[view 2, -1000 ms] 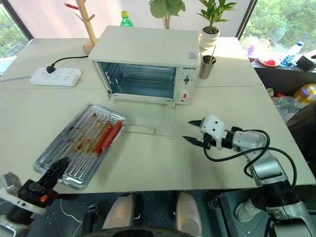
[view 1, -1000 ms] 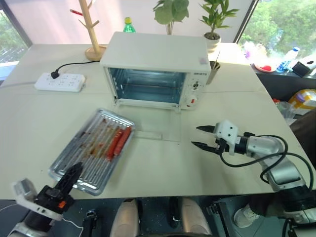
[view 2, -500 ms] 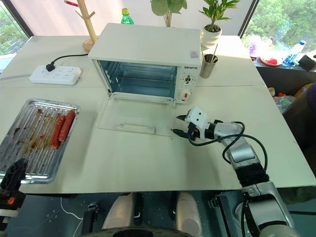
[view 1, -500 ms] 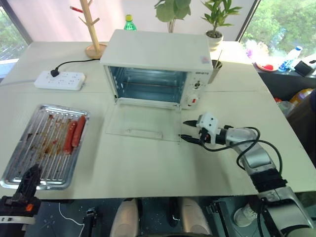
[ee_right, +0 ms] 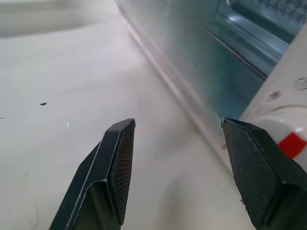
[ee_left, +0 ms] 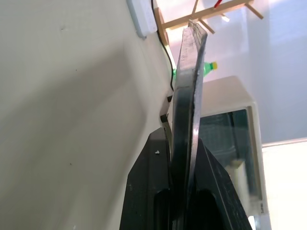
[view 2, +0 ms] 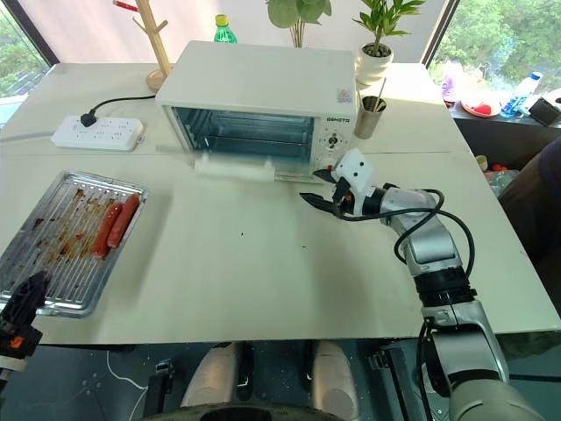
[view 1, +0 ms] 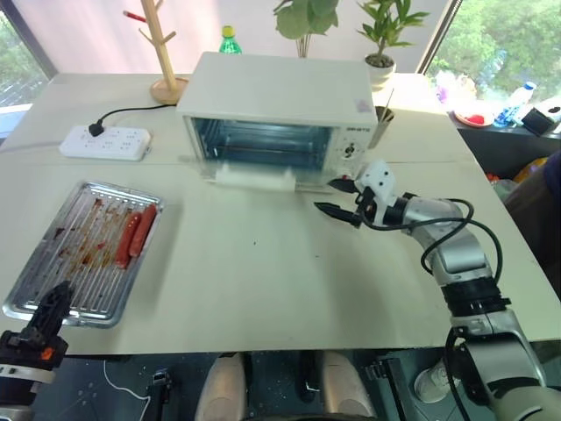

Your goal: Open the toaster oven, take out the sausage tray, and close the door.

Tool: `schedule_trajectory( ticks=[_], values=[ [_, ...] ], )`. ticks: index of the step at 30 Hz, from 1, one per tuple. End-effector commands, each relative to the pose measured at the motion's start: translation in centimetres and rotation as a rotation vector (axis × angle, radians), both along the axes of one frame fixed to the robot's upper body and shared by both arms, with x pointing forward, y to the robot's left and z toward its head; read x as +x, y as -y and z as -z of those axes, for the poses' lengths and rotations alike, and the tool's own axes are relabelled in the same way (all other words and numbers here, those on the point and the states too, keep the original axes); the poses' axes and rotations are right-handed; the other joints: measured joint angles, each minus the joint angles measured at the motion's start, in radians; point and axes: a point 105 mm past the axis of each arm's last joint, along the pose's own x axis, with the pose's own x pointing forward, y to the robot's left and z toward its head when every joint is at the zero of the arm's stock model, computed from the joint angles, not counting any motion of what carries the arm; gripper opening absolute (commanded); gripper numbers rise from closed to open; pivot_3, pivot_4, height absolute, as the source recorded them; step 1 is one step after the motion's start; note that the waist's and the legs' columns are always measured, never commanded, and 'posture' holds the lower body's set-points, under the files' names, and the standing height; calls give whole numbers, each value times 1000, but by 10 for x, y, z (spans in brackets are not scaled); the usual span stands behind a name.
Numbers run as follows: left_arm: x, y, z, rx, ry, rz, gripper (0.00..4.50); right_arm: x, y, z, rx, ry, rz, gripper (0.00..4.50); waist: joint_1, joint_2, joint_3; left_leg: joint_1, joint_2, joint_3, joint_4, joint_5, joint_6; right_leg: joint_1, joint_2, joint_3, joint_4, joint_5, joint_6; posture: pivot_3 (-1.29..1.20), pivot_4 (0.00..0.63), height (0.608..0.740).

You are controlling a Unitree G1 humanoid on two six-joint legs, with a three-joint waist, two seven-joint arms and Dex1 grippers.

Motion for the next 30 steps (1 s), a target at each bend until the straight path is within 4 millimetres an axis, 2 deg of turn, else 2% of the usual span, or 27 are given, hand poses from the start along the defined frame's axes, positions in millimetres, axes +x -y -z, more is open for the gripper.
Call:
schedule_trajectory(
  ticks=[1,7,11,17,21,26,30],
  values=[
    [2,-4,-10,20,27,23,0,-8,3,-11,12,42,3,2904,-1,0,0,0,0,0,0,0,0,0,0,0,0,0,0,0,150,717],
    [9,-5,-12,22,29,55,0,-11,12,-11,9,36,46,2904,-4,0,0,1,1,1,1,0,0,0,0,0,0,1,-1,0,150,717],
    [23,25,-9,20,7,196,0,-19,20,-6,-25,32,43,2904,1,0,0,0,1,1,0,0,0,0,0,0,0,1,-1,0,150,717],
    [44,66,-6,38,-29,450,0,-29,35,-11,-57,13,55,2904,0,0,0,1,1,1,1,0,0,1,-1,0,0,1,-1,0,150,717],
    [56,82,-3,44,-59,593,0,-40,50,-14,-67,-3,87,2904,0,0,0,1,1,1,0,0,0,0,0,0,0,1,-1,0,150,717],
    [80,105,-5,47,-70,792,0,-67,63,-17,-75,-37,104,2904,2,1,0,1,0,1,0,0,0,1,1,0,1,1,-1,0,150,717],
    [101,123,-7,40,-89,926,0,-91,65,-19,-71,-71,104,2904,1,1,-1,1,0,1,0,0,0,1,1,0,1,1,-1,0,150,717]
  ],
)
